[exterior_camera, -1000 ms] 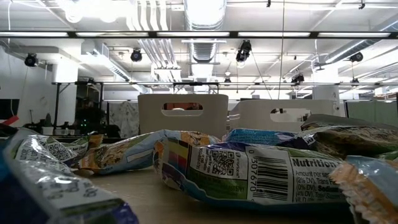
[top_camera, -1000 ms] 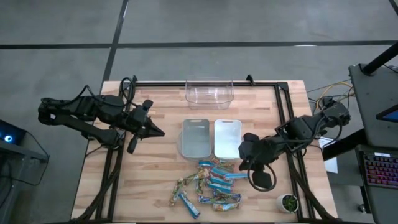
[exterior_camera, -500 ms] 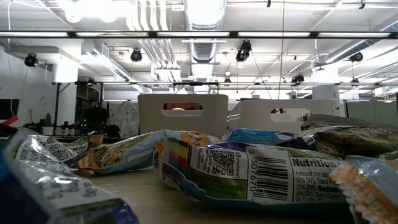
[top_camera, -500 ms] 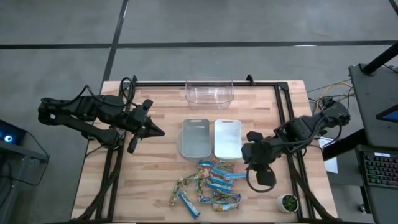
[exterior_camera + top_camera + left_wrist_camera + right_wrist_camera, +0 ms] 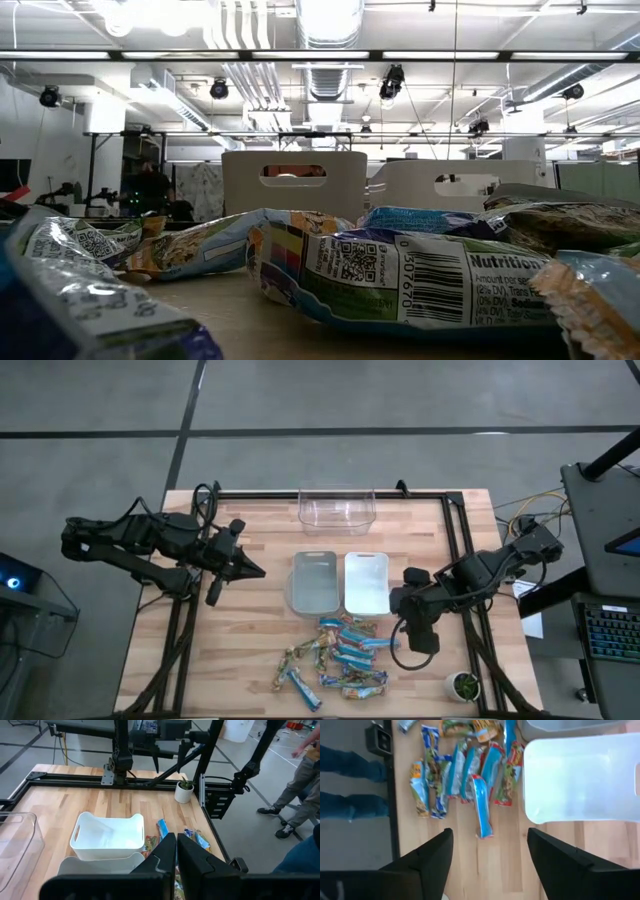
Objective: Pick and place Granola Bars by type
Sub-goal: Put the red granola bar into the gray bin
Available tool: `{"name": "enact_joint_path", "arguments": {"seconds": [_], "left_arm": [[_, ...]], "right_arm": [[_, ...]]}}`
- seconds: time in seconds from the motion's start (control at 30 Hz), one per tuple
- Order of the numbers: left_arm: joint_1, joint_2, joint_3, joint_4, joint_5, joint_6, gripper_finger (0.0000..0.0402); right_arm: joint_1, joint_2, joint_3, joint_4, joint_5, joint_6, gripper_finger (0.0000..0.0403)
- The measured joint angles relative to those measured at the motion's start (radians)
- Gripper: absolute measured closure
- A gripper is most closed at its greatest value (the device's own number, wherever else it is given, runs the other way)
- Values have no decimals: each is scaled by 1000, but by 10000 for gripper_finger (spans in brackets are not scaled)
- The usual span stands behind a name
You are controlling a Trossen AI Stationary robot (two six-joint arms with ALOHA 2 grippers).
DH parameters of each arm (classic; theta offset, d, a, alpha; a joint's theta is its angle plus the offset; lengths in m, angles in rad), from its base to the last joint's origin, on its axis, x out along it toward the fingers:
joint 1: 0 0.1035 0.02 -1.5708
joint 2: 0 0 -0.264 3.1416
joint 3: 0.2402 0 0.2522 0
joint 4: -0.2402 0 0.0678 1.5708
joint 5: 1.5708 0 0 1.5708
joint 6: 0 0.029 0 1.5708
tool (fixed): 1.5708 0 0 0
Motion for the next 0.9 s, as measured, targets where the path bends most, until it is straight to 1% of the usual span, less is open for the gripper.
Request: {"name": "enact_joint_path", "arguments": {"seconds": [0.2,0.33,0.5,0.7,0.9], "left_arm": [[0,0,0,-1,-16,-2,401],[0,0,0,-3,-18,-2,401],[0,0,0,-7,-18,-2,401],[0,0,0,-8,-18,-1,401],[0,0,0,-16,-18,-1,401]], "right_arm": [[19,1,-69,8,0,0,157],[44,26,-124,43,1,-7,162],[66,97,-163,88,0,-33,160],[74,180,-173,157,0,-63,151],[74,252,-178,242,0,-65,156]]}}
